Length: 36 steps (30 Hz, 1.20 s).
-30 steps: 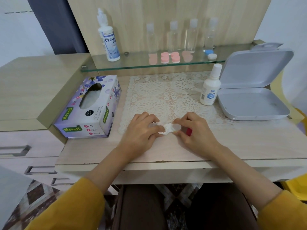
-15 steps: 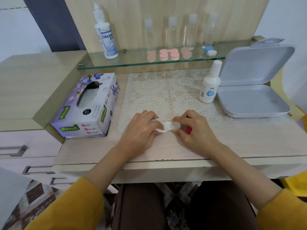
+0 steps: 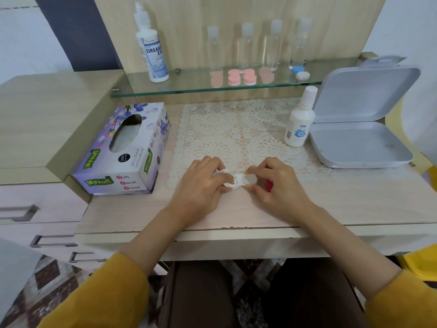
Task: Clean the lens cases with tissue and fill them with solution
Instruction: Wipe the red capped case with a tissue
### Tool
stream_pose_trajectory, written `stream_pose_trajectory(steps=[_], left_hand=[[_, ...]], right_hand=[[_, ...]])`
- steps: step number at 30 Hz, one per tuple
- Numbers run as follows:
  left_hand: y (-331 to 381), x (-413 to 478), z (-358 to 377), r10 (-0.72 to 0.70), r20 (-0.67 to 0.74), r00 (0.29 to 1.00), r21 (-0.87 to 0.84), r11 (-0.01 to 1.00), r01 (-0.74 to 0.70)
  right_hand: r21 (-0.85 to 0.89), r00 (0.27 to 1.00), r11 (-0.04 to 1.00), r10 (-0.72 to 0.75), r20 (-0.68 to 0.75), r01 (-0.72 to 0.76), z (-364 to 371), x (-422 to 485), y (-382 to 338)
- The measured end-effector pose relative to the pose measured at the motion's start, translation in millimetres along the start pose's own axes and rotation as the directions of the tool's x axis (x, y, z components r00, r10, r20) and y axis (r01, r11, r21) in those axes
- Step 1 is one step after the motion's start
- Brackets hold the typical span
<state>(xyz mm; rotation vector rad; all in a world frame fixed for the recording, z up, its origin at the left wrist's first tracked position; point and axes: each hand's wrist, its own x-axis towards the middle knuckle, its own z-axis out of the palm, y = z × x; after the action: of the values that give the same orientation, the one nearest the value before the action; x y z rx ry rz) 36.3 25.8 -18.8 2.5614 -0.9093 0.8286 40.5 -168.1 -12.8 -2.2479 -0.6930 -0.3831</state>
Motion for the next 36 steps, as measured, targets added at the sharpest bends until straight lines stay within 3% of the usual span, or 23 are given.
stream_pose_trajectory(steps=[7,11,14,17,19,22,25,30,33,36], left_hand=[[1,-3,-4,0.007,-0.112,0.994,-0.027,1.0,-0.01],[4,-4,-9,-0.069,-0.183,0.981,-0.089,0.995,0.053],[12,-2,-18,-0.212,-0.197,0.957,-0.225,0.96,0.166],[21,3,-32,-0.424,-0.103,0.9,-0.427,0.836,0.345],[27,8,-40,-0.525,0.076,0.848,-0.589,0.663,0.463],[35,18,-46,-0.577,0.285,0.765,-0.754,0.358,0.551],[39,24,-47,-0.602,0.402,0.69,-0.777,0.174,0.605],[42,26,-48,-0.616,0.429,0.661,-0.789,0.101,0.606],[41,23,-47,-0.623,0.431,0.653,-0.805,0.061,0.59],[43,23,-46,-0.634,0.42,0.65,-0.816,0.051,0.576]], right_hand=[[0.022,1.0,1.0,0.006,-0.004,-0.006,-2,0,-2],[0.029,0.998,0.999,0.047,-0.041,-0.046,-2,0,1],[0.022,0.994,0.997,0.071,-0.083,-0.069,-2,0,0],[0.002,0.992,0.998,0.055,-0.118,-0.055,-3,2,-4],[-0.002,0.989,0.998,0.065,-0.132,-0.066,-7,5,-7],[-0.001,0.989,0.999,0.048,-0.141,-0.048,-14,12,-12],[0.025,0.988,1.0,0.012,-0.154,-0.008,-15,14,-16],[0.205,0.983,0.979,0.033,-0.182,0.005,-17,11,-24],[0.462,0.983,0.88,0.165,-0.085,-0.108,-22,9,-28],[0.594,0.974,0.786,0.226,-0.022,-0.169,-24,10,-30]])
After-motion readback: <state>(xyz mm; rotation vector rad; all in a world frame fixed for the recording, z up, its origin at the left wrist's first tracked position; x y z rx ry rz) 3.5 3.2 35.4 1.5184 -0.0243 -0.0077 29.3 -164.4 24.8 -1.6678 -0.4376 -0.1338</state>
